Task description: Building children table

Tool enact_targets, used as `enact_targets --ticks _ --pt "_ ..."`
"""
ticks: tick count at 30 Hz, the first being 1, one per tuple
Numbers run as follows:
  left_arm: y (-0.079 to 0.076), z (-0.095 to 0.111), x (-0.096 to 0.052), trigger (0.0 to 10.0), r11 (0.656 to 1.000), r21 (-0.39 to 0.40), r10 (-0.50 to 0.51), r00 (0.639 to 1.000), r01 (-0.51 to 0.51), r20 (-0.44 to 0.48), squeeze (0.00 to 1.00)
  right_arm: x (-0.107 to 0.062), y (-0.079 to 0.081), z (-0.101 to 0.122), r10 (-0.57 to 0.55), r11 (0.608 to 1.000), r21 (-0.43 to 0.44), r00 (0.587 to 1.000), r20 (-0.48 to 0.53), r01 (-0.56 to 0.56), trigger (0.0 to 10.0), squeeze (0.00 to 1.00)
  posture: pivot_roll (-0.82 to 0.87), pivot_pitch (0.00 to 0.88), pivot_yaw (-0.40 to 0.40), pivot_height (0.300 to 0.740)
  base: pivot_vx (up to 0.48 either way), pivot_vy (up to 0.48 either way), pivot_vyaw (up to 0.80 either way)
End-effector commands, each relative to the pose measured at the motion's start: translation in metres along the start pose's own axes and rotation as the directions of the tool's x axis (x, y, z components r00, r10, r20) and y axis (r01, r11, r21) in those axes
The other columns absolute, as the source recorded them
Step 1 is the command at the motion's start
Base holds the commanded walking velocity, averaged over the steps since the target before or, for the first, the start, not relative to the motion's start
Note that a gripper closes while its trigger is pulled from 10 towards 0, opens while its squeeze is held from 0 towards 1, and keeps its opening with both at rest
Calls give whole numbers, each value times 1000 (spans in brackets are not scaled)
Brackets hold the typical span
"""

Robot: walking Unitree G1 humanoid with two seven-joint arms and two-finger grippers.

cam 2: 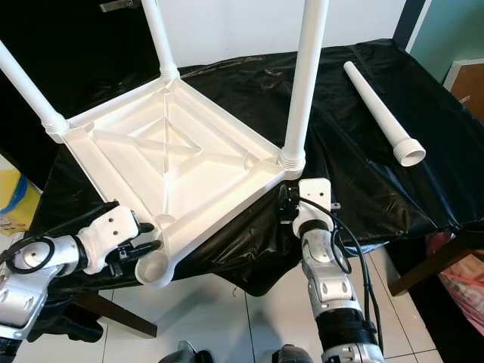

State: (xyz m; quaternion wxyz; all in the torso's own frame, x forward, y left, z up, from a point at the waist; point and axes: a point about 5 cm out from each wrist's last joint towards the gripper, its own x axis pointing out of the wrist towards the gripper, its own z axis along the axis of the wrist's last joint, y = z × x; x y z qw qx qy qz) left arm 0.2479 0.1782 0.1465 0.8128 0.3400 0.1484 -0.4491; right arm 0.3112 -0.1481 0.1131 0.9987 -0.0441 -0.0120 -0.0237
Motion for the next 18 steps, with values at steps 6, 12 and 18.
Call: enact_targets --ticks 6,12,18 --pt "-24 6 14 10000 994 -26 -105 994 106 38 0 11 2 -4 11 1000 -8 1000 -25 -12 10000 0 -61 52 23 740 0 0 0" --pt "-39 14 24 10000 987 -34 -152 985 155 79 0 22 2 -3 13 1000 -14 999 -39 -13 10000 0 -57 50 19 740 0 0 0" --pt "-48 22 31 10000 983 -45 -173 978 179 117 0 26 4 -3 25 1000 -15 999 -47 -26 10000 0 -54 51 16 740 0 0 0"
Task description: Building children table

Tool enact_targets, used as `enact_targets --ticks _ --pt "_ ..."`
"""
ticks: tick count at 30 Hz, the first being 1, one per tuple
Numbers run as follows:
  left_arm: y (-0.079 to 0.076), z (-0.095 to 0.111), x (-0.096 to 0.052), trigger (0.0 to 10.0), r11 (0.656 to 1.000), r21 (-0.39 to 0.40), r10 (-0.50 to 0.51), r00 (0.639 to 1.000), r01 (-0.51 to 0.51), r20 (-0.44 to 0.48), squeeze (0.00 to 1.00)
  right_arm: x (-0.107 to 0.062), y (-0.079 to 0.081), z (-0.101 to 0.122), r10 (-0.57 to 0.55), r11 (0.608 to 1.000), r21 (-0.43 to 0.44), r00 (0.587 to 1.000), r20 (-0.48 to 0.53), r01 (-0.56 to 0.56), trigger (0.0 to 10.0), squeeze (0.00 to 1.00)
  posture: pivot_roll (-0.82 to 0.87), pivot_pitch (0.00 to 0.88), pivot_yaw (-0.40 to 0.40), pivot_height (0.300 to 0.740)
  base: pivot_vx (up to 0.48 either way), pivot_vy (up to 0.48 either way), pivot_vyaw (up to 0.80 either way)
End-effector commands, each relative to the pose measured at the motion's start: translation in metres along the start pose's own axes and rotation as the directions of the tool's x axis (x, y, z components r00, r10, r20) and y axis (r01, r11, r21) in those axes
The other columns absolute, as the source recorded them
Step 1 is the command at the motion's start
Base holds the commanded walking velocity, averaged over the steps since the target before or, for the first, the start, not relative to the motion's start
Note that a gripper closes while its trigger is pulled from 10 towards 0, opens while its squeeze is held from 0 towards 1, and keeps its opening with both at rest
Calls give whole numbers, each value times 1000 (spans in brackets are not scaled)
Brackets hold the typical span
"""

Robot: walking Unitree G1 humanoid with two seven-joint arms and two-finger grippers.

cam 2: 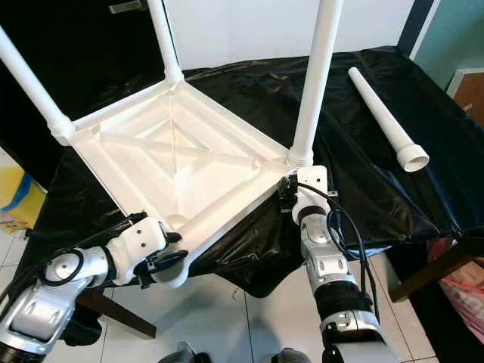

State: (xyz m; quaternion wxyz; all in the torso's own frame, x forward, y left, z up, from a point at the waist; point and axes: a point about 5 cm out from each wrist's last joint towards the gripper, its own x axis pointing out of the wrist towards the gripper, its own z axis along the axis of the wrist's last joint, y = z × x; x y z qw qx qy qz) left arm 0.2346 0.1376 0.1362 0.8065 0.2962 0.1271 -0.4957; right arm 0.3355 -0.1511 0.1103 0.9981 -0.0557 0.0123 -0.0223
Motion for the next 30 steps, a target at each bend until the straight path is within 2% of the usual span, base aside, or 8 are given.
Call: enact_targets --ticks 1,4,10,13,18,24,27,30 --pt "-17 -1 9 10000 995 -26 -96 995 96 10 0 2 5 1 20 1000 8 1000 2 -20 10000 0 -54 51 16 740 0 0 0" --pt "-23 15 24 10000 993 -20 -113 991 114 72 0 7 10 1 46 999 15 999 -5 -46 10000 0 -51 56 16 740 0 0 0" --pt "-22 27 37 10000 993 -23 -111 986 114 125 0 13 9 3 46 999 9 999 -5 -46 10000 0 -52 62 19 740 0 0 0" --pt "-18 41 51 10000 996 -21 -82 982 87 168 0 21 4 7 25 1000 2 1000 2 -25 10000 0 -54 67 22 740 0 0 0" --pt "-17 60 59 10000 997 -27 -64 970 73 236 0 27 -3 11 -8 1000 -15 1000 11 8 10000 0 -61 66 21 740 0 0 0" --pt "8 72 44 10000 996 -84 61 939 -35 337 0 22 -13 11 -49 999 -9 998 40 50 10000 0 -58 66 12 740 0 0 0" --pt "13 72 40 10000 995 -88 81 936 -54 343 0 20 -13 10 -51 999 -11 998 46 52 10000 0 -55 67 11 740 0 0 0" --pt "34 65 26 10000 984 -82 174 931 -155 322 0 11 -15 7 -74 997 -14 995 67 75 10000 0 -57 66 12 740 0 0 0"
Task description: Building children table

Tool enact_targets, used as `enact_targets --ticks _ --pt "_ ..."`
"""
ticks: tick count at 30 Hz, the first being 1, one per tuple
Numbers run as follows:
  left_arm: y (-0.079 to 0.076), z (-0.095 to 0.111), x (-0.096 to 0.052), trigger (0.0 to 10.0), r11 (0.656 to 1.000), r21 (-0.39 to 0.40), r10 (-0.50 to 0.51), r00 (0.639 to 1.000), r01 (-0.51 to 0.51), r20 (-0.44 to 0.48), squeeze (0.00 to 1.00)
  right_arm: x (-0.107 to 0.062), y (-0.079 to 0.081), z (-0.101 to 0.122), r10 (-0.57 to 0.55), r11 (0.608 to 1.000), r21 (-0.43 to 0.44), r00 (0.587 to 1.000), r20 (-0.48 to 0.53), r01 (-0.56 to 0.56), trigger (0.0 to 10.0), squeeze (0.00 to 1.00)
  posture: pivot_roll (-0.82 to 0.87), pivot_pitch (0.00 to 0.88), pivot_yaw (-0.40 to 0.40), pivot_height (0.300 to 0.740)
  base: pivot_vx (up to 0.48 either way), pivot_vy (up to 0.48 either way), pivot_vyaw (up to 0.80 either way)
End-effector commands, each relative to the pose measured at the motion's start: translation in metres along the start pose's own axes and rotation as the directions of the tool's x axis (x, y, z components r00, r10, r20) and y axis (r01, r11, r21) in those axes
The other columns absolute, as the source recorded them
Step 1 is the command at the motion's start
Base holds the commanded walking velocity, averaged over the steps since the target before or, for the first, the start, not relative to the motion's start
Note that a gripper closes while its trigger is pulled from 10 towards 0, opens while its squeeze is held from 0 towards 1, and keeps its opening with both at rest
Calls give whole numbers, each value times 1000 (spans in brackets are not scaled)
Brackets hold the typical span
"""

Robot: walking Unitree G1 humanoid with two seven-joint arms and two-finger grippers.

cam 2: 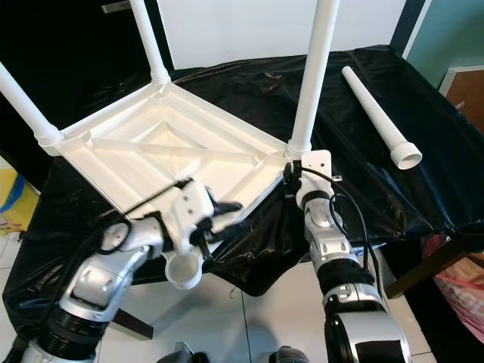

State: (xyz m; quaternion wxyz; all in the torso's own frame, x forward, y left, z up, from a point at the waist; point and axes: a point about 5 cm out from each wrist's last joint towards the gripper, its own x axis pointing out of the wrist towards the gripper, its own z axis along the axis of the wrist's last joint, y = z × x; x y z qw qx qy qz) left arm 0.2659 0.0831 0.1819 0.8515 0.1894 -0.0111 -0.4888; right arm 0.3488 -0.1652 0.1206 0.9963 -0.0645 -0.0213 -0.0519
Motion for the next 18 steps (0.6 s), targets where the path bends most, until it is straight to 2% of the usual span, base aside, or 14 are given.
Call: enact_targets --ticks 1,4,6,9,16,18 --pt "15 0 -9 10000 996 30 80 997 -80 -8 0 -6 -1 -3 -20 1000 2 1000 6 20 10000 0 -58 65 13 740 0 0 0" --pt "29 -6 -19 10000 988 77 140 989 -136 -52 0 -12 -2 -7 -44 999 -3 999 13 44 10000 0 -62 64 17 740 0 0 0" --pt "31 -8 -22 10000 986 88 148 987 -142 -70 0 -14 -2 -9 -50 999 -3 999 12 50 10000 0 -62 64 17 740 0 0 0" --pt "40 -21 -36 10000 974 162 186 969 -159 -165 0 -27 8 -16 -20 1000 7 1000 -4 20 10000 0 -67 64 25 740 0 0 0" --pt "46 -37 -51 10000 957 253 212 935 -140 -283 0 -39 20 -22 21 1000 17 1000 -24 -20 10000 0 -65 62 25 740 0 0 0" --pt "45 -47 -60 10000 950 295 207 910 -99 -360 0 -41 24 -22 33 999 21 999 -24 -33 10000 0 -63 61 25 740 0 0 0"
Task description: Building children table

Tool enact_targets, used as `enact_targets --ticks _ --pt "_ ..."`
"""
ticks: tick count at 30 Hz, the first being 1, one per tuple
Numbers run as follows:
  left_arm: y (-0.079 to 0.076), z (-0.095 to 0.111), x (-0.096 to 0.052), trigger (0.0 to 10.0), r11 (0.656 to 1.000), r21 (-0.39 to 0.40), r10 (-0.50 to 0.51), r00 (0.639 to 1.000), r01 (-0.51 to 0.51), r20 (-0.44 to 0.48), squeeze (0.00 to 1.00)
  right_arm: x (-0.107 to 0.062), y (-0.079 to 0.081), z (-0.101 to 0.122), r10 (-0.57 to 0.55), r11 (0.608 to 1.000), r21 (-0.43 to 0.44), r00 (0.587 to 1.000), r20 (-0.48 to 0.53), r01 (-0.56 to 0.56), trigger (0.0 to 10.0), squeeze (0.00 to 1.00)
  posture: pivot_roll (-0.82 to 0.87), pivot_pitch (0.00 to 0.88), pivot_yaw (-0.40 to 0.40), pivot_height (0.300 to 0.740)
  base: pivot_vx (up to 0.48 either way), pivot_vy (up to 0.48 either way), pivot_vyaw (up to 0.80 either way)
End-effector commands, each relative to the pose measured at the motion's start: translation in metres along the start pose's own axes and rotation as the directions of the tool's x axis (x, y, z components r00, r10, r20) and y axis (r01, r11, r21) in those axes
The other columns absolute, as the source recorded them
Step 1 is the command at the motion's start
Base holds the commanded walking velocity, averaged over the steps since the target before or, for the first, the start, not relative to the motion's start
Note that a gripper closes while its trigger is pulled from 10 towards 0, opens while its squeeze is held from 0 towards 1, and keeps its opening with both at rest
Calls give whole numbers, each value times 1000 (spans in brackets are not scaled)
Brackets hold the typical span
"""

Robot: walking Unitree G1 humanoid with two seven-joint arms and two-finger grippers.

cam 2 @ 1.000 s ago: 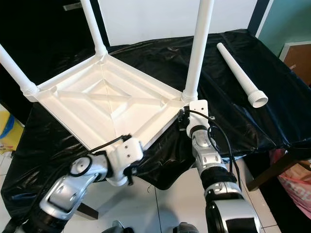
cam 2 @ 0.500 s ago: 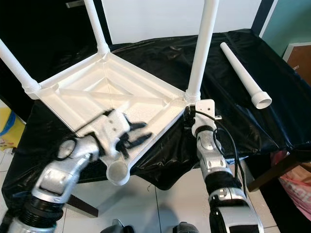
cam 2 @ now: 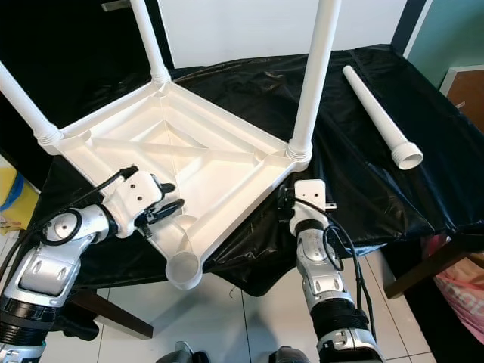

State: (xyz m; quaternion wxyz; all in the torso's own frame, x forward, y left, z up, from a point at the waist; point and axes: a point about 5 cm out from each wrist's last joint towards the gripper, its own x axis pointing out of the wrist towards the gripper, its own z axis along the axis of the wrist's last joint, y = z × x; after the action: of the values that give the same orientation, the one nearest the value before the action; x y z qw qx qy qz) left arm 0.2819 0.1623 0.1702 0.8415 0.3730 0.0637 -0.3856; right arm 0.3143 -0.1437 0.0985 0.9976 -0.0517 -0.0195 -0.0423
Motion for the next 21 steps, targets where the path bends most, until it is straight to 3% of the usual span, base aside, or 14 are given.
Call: enact_targets --ticks 1,5,12,21 --pt "-5 -13 -2 10000 999 54 6 997 -1 -81 0 -3 4 -3 18 1000 -2 1000 -21 -18 10000 0 -62 60 24 740 0 0 0" --pt "-16 -20 -2 10000 991 117 -51 990 67 -134 0 0 5 -1 23 1000 2 999 -23 -23 10000 0 -58 61 21 740 0 0 0" --pt "-39 -22 2 10000 974 130 -165 972 188 -170 0 4 9 2 52 999 13 998 -32 -51 10000 0 -55 62 15 740 0 0 0" --pt "-64 1 12 10000 952 138 -269 961 274 -59 0 13 20 3 149 989 29 987 -67 -147 10000 0 -45 67 9 740 0 0 0"
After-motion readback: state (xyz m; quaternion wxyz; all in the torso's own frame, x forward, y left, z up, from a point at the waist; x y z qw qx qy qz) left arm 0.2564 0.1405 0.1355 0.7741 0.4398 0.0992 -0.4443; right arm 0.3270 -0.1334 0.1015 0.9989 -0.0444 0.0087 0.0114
